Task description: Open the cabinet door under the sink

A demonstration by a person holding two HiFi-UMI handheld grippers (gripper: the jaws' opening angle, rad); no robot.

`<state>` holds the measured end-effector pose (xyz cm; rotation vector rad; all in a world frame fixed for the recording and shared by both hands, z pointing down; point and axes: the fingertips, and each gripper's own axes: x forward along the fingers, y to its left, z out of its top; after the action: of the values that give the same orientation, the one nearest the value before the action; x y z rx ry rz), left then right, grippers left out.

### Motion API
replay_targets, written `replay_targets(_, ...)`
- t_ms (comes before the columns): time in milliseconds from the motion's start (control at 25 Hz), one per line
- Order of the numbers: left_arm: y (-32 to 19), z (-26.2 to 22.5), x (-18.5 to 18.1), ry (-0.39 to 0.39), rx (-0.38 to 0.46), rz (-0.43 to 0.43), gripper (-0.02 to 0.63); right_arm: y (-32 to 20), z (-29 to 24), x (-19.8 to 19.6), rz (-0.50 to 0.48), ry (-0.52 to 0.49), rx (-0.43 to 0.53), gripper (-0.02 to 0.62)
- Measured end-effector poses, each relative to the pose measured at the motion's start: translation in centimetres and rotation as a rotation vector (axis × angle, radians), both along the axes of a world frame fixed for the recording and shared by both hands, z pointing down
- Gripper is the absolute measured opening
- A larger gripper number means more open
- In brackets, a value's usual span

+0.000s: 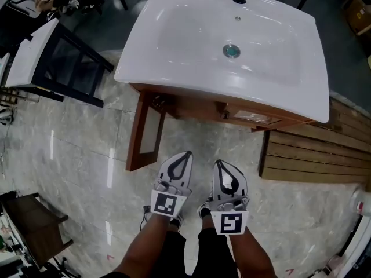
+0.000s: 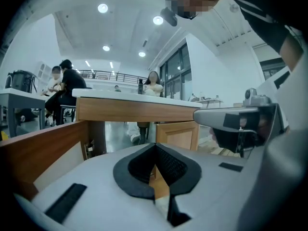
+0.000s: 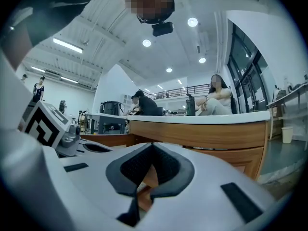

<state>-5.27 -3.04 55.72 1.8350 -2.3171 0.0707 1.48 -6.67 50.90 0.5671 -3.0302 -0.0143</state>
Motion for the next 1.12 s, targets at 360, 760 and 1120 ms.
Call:
replay_targets(360,-6.2,1.8,1.2,-0.045,-0.004,0.037,0.025,-3.7,1.4,1.4,-0.053,0.004,-0.014,0.024)
replay_targets(760,-10.4,4.0,0.4,-0.051,-0.046,0.089,0.151,-6.1,1.7,2.1,-0.021,-0.016,-0.040,0.025)
replay_targets(1120,-14.2,6.5,-1.1,-0.016,-0.082,0.226,0.252,-7.5,2.5,0.8,0.000,-0.005,-0.041,0.025)
